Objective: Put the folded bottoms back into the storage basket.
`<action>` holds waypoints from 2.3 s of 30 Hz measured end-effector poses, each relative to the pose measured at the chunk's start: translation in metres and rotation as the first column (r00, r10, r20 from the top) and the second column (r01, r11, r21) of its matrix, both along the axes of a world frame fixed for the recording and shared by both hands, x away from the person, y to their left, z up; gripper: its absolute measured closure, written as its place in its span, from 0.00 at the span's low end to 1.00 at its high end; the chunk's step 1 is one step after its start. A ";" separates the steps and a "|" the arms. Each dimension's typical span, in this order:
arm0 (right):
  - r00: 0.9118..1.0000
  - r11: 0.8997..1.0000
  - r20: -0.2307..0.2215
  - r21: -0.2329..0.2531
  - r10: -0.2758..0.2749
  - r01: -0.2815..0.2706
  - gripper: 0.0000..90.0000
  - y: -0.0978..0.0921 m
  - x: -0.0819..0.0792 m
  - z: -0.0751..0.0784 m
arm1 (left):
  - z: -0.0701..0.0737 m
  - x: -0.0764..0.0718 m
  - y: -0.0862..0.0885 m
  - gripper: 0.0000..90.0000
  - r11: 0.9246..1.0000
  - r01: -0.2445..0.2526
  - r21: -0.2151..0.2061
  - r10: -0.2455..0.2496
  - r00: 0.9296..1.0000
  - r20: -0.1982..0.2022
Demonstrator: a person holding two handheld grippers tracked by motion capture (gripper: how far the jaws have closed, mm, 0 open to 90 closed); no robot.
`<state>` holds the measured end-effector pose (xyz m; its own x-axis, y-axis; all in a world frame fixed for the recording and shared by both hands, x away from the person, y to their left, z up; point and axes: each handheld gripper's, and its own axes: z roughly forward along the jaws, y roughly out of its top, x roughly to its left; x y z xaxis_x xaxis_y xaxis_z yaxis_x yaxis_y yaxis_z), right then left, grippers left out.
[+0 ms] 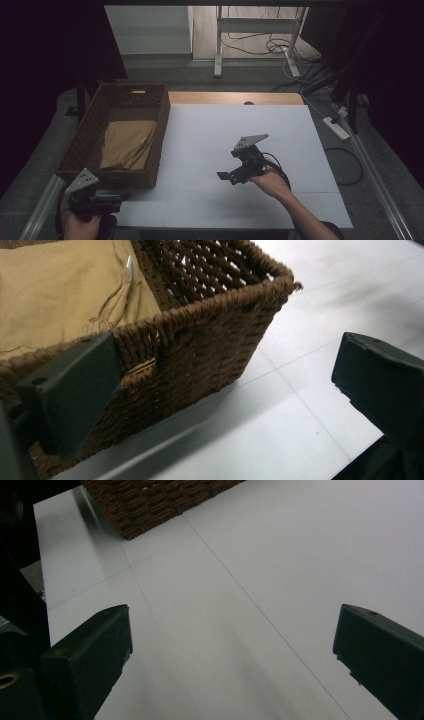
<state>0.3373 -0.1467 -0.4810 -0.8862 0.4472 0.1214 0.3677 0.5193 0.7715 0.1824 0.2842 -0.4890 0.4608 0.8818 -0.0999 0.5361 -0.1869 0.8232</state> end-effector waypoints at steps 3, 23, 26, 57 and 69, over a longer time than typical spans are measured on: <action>1.000 1.000 -0.003 0.009 -0.009 0.009 0.04 -0.004 -0.002 0.000 | -0.002 -0.001 0.000 0.00 1.000 0.003 0.010 -0.003 1.000 -0.002; 0.998 0.998 -0.030 0.029 -0.047 0.048 0.01 -0.030 -0.016 -0.007 | -0.008 0.004 0.007 0.00 1.000 -0.002 -0.016 0.002 0.999 -0.049; 0.998 0.998 -0.031 0.026 -0.054 0.055 0.01 -0.033 -0.020 -0.009 | -0.008 0.004 0.006 0.00 1.000 -0.004 -0.007 0.003 0.999 -0.047; 0.975 0.976 -0.025 -0.022 -0.219 0.219 0.01 -0.102 -0.055 -0.022 | -0.008 0.006 0.005 0.00 1.000 0.002 0.001 -0.002 0.999 -0.047; 0.955 0.955 -0.022 -0.004 -0.297 0.297 0.01 -0.130 -0.065 -0.020 | -0.008 0.007 0.005 0.00 1.000 0.007 0.001 -0.007 0.999 -0.050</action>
